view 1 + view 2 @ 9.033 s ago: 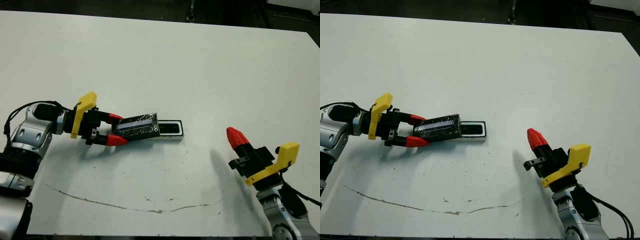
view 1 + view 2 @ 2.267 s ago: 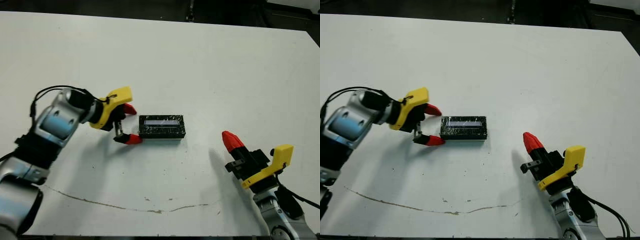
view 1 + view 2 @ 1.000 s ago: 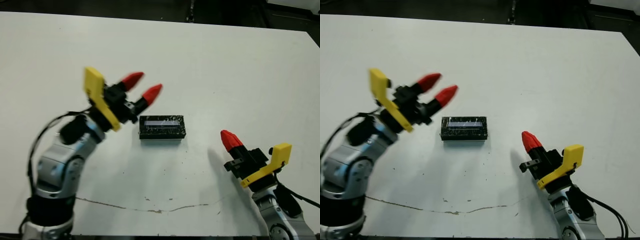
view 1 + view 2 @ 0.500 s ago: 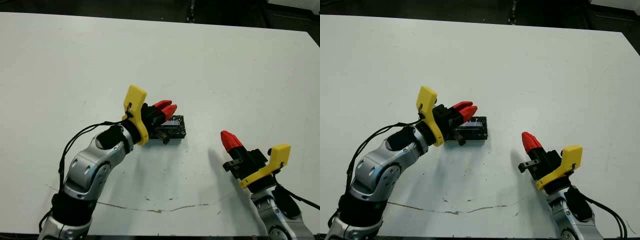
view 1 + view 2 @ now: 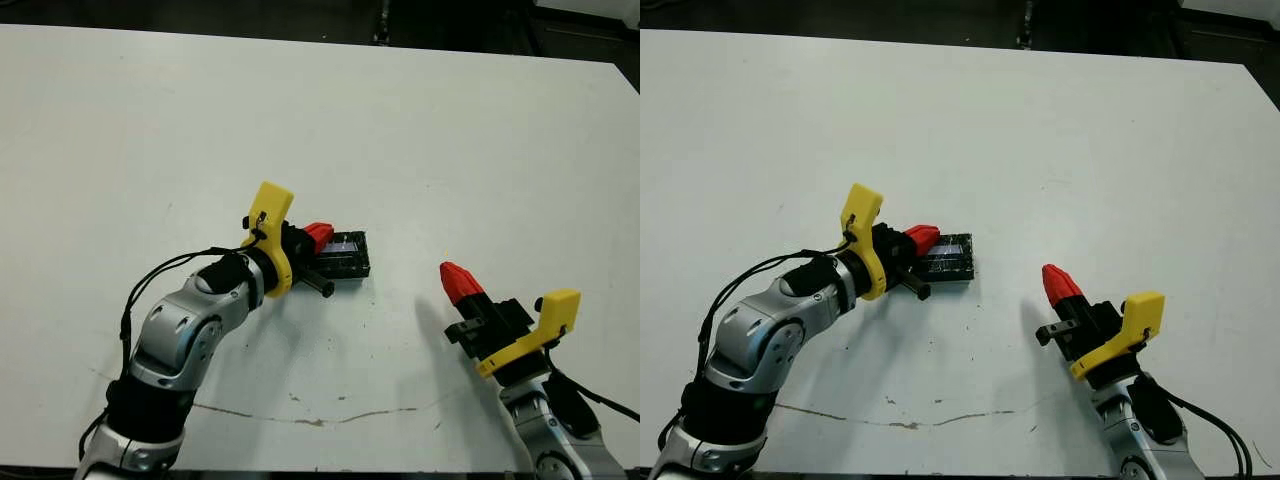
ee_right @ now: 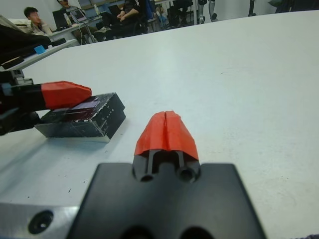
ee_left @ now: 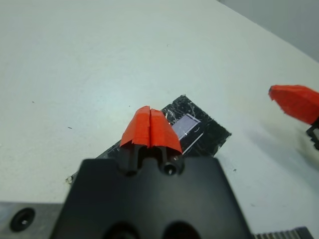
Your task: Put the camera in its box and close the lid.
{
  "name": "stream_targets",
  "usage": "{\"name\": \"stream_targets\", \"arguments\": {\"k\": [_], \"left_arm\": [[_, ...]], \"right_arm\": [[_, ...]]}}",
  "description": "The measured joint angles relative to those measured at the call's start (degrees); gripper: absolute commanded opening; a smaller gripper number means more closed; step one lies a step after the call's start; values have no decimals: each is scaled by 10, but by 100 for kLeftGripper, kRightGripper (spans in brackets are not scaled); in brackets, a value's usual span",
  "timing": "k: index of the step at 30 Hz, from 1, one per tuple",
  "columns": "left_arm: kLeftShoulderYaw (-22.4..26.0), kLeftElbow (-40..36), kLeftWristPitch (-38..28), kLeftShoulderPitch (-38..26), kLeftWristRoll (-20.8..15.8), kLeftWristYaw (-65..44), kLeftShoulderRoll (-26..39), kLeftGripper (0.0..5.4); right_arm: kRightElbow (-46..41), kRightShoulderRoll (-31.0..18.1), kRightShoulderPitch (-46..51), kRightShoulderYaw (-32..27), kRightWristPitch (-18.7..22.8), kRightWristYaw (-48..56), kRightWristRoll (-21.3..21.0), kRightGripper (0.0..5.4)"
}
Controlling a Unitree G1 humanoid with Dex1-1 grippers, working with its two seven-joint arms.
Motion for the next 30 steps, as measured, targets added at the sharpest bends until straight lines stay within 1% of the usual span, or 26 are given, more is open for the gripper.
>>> {"name": "stream_targets", "arguments": {"k": [4,9,16,21,26,30], "left_arm": [[-4,6,0,1,6,2,-2,1],[-20,16,-14,1,33,8,-2,1],[-27,43,-42,1,50,9,-12,1],[-36,46,-42,-1,67,14,-23,1],[-44,61,-41,-11,70,14,-39,1],[-47,70,-24,-23,70,14,-47,1]], "right_arm": [[0,0,0,0,-3,0,-2,0],[1,0,0,1,-4,0,-6,0],[2,0,1,1,-4,0,-5,0],[3,0,1,0,-4,0,-4,0],[3,1,1,-4,-4,-1,-3,0],[2,2,1,-7,-4,-2,-3,0]]}}
